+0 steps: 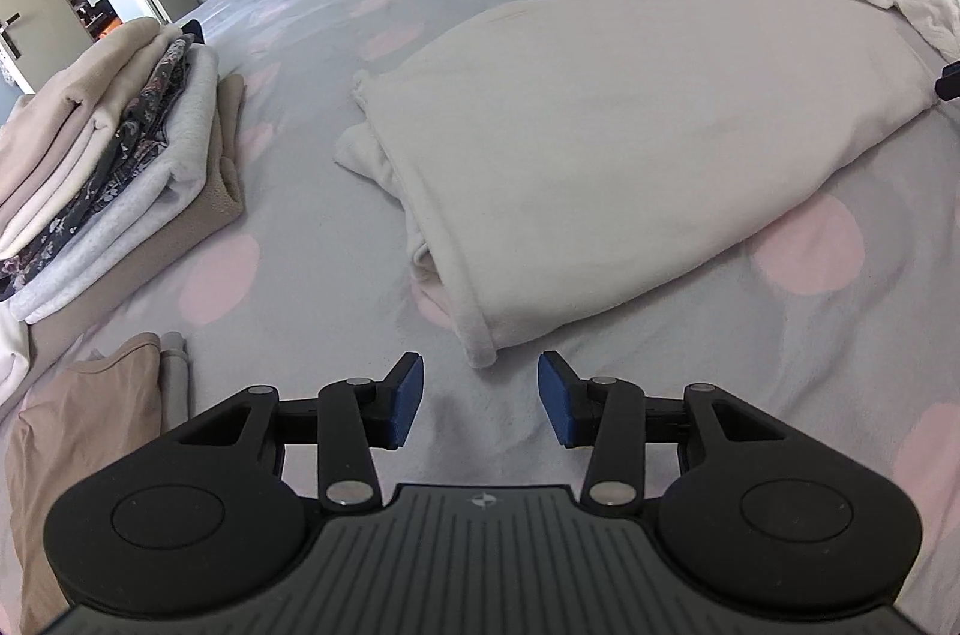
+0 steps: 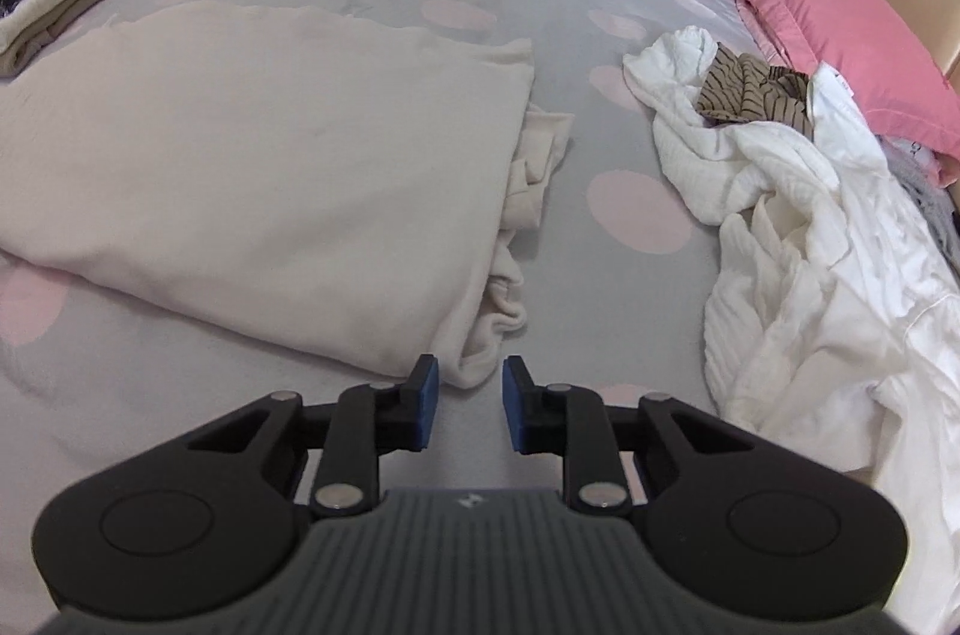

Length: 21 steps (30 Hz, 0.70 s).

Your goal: Fold clothes

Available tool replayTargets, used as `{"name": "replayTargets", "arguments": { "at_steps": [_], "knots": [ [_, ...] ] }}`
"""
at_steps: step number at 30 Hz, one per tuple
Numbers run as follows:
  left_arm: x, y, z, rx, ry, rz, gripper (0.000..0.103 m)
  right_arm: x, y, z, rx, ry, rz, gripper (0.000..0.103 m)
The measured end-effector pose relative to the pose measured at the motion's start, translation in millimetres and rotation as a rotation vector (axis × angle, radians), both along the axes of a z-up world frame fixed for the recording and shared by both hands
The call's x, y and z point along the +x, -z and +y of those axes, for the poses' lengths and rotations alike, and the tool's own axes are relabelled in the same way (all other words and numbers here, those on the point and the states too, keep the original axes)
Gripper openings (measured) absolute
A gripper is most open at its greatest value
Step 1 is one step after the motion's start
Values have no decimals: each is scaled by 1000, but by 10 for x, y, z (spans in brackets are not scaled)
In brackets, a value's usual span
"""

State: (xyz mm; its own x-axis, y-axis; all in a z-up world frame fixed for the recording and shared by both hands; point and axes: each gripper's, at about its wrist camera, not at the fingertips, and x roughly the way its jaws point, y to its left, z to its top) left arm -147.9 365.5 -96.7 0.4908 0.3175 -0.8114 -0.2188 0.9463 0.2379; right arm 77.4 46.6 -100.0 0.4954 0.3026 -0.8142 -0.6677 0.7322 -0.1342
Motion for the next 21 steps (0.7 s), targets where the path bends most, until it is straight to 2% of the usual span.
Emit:
{"name": "replayTargets", "arguments": {
  "at_steps": [2, 4, 5, 6, 8, 10, 14, 17, 21],
  "knots": [
    [30, 17, 18, -3, -8, -9, 32, 25, 8, -10, 0, 10, 12, 26],
    [51, 34, 43, -15, -9, -14, 22, 50, 16, -20, -1, 20, 24, 19],
    [54, 37, 55, -20, -12, -15, 12, 63, 20, -25, -1, 25, 31, 17],
    [53, 37, 68, -25, -14, -16, 7, 75, 24, -30, -1, 29, 37, 15],
    [31, 16, 89, -35, -13, -16, 5, 100, 31, -40, -1, 39, 49, 12],
    [7, 8, 127, -36, -12, 0, 5, 125, 39, -50, -2, 49, 61, 2],
    [-36, 50, 214, -38, -30, 36, 5, 169, 52, -70, -3, 67, 82, 3],
    [-74, 48, 198, -21, -21, 57, 5, 142, 32, -94, -17, 64, 64, 0],
    [-157, 40, 201, 39, -41, 74, 5, 70, -29, -150, -34, 64, 5, 0]
  ]
}}
